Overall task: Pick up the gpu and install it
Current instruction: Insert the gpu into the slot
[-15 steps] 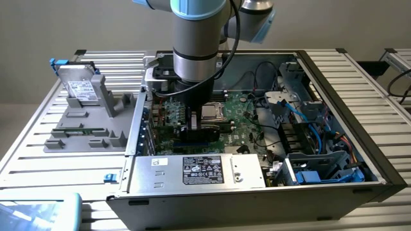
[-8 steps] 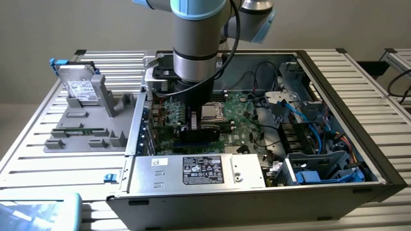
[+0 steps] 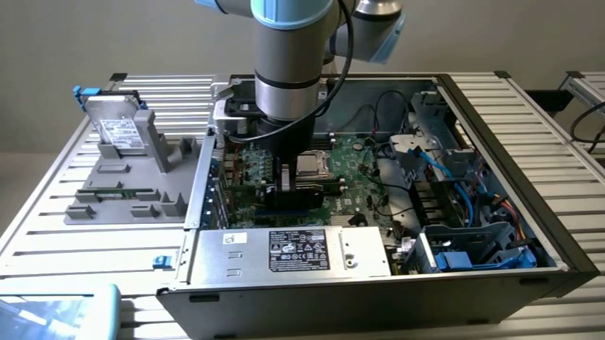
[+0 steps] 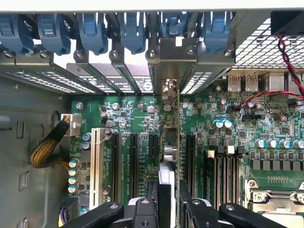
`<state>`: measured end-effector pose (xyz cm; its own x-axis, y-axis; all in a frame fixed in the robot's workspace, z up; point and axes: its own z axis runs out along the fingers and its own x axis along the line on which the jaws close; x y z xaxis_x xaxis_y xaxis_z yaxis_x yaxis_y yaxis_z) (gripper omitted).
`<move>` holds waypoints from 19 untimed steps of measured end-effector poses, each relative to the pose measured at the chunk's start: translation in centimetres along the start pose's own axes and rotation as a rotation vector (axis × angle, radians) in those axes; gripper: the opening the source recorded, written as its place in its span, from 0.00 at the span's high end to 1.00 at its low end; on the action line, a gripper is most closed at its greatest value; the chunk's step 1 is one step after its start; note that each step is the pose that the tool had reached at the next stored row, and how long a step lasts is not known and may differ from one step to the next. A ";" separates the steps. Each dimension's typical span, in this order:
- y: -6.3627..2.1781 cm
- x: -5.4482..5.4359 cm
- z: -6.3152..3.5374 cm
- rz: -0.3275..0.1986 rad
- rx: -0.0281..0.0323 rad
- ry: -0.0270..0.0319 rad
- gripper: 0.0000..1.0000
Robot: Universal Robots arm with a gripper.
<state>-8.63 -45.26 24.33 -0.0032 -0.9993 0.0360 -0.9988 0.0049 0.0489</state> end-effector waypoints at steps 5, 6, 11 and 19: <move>0.00 0.0 0.02 0.000 0.0001 -0.0001 0.72; 0.00 0.0 0.03 0.000 0.0001 -0.0002 0.72; 0.00 0.0 0.10 0.000 0.0002 -0.0024 0.72; 0.00 0.2 0.10 -0.001 0.0002 -0.0113 0.72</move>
<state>-8.64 -45.45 24.24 -0.0029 -0.9997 0.0247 -0.9988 0.0041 0.0487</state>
